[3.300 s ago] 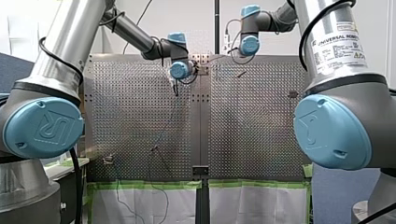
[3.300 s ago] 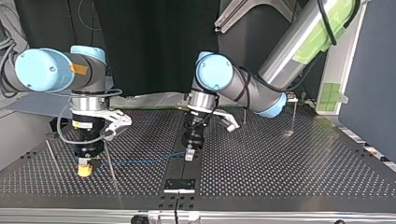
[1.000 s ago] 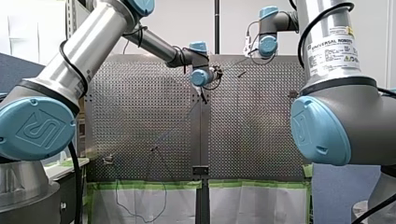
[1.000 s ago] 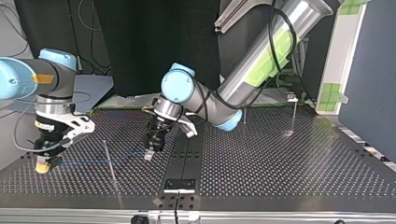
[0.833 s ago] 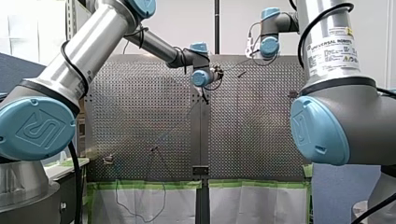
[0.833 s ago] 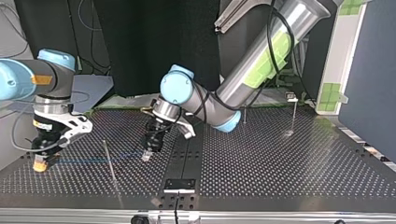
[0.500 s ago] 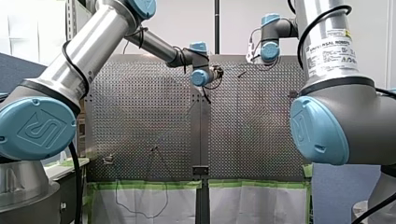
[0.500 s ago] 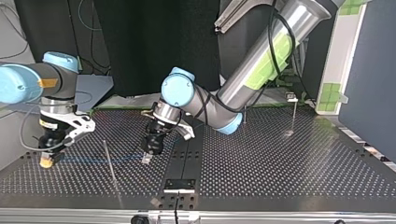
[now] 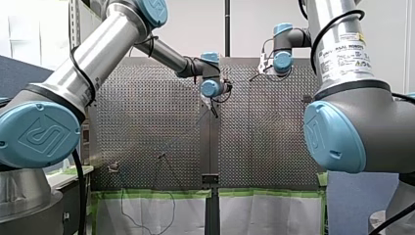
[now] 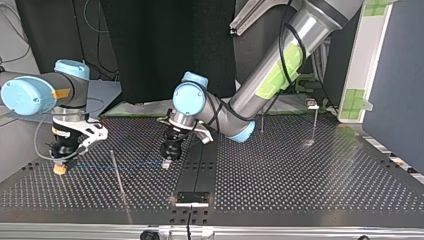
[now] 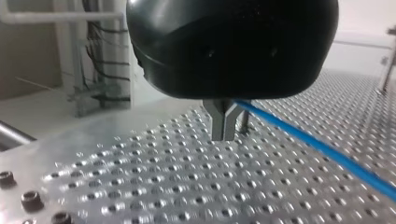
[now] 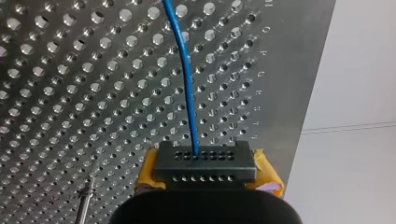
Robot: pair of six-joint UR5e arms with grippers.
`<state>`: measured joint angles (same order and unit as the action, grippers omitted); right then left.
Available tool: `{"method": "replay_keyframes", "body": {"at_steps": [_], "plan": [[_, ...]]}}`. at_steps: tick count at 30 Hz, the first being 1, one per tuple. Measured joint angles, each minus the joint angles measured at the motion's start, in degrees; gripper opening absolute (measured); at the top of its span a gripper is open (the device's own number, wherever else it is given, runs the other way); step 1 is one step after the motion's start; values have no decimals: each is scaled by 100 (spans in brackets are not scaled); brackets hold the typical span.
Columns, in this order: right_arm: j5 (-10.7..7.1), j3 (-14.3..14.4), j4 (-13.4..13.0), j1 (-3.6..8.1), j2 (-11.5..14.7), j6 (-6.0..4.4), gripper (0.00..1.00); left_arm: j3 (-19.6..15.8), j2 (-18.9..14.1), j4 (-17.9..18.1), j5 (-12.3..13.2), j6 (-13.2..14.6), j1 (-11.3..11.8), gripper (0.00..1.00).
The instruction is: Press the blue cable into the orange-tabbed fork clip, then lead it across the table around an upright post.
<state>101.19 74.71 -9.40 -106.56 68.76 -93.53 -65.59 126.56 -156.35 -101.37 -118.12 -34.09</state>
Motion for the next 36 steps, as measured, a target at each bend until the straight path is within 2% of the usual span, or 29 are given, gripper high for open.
{"method": "replay_keyframes", "body": {"at_steps": [8,14,19,22,23,24,25,26,27,28,29,36], "plan": [[14,58,-13,15,-34,0,0,-13,10,-172,-423,422,42,0],[36,314,-56,46,-130,0,0,-7,12,-178,-776,775,48,0],[29,547,-86,62,-314,4,0,-30,10,-175,-1052,1057,56,0],[27,666,-147,63,-432,8,0,-51,8,-172,-1135,1213,63,0],[24,698,-175,63,-466,11,0,-55,8,-172,-1145,1259,66,24],[22,738,-215,64,-509,12,0,-60,8,-173,-1155,1303,68,24],[22,767,-243,66,-538,12,0,-66,9,-175,-1166,1361,71,41],[22,796,-273,67,-564,12,0,-69,8,-178,-1172,1399,72,64],[22,833,-314,68,-594,9,0,-73,8,-182,-1177,1428,73,64],[21,860,-348,68,-613,7,0,-79,6,-188,-1181,1453,74,82],[22,885,-383,69,-630,6,0,-83,5,-195,-1184,1466,74,91],[23,986,-554,78,-828,20,0,-75,7,-302,-1069,1443,76,95]]}}
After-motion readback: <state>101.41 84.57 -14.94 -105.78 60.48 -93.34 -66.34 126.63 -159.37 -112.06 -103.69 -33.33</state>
